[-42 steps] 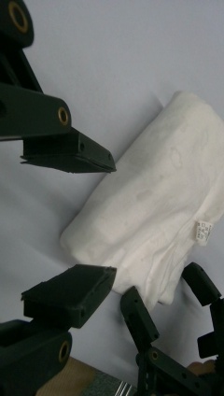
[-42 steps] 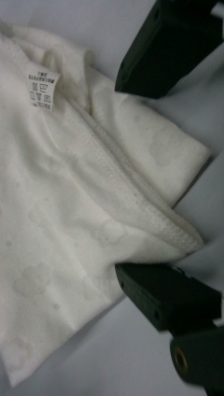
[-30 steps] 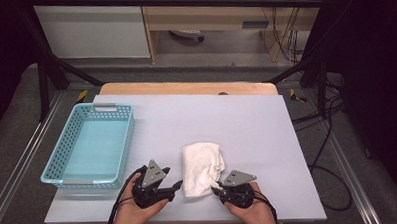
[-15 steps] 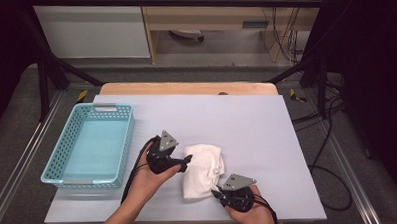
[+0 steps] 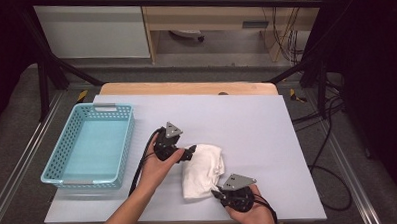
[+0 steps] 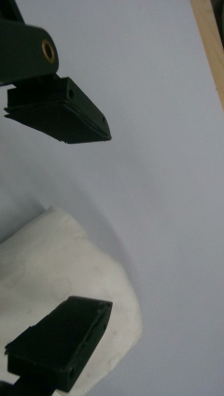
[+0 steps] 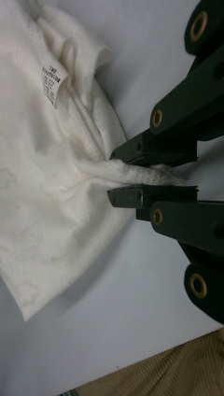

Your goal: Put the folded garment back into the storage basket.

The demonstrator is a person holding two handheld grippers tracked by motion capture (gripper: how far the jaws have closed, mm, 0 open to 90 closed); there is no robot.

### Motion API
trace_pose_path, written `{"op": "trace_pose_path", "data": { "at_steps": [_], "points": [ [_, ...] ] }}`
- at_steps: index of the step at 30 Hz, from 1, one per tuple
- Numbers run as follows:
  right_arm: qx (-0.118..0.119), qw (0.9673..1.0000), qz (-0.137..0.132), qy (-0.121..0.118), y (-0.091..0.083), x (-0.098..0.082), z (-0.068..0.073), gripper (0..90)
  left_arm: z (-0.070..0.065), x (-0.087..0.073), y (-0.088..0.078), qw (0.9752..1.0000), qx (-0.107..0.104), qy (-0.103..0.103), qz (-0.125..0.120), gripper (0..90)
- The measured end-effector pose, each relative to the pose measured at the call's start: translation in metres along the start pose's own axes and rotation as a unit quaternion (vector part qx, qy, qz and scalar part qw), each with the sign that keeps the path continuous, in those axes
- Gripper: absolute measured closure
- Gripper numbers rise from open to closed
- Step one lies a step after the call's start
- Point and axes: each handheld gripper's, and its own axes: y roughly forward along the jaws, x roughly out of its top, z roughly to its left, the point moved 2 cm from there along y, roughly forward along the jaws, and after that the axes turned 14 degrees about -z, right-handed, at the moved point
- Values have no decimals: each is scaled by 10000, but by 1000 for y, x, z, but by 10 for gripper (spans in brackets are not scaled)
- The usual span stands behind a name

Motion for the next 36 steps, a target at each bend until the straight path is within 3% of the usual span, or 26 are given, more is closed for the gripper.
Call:
{"op": "trace_pose_path", "data": {
  "at_steps": [4,16,23,31,36],
  "points": [
    [15,10000,-28,13,0,-1,-1,806,2,-5,4,9996,-166,-223,106,162],
    [23,10000,-39,-5,0,-1,0,804,1,-17,12,9984,-234,-359,369,134],
    [29,10000,-44,13,0,-1,-1,803,4,-16,11,9985,-194,-457,240,189],
    [34,10000,-38,7,0,-1,-1,802,3,-18,13,9984,-178,-448,305,227],
    [34,10000,-36,2,0,-1,-1,802,3,-24,16,9973,-232,-608,330,251]
  ]
}}
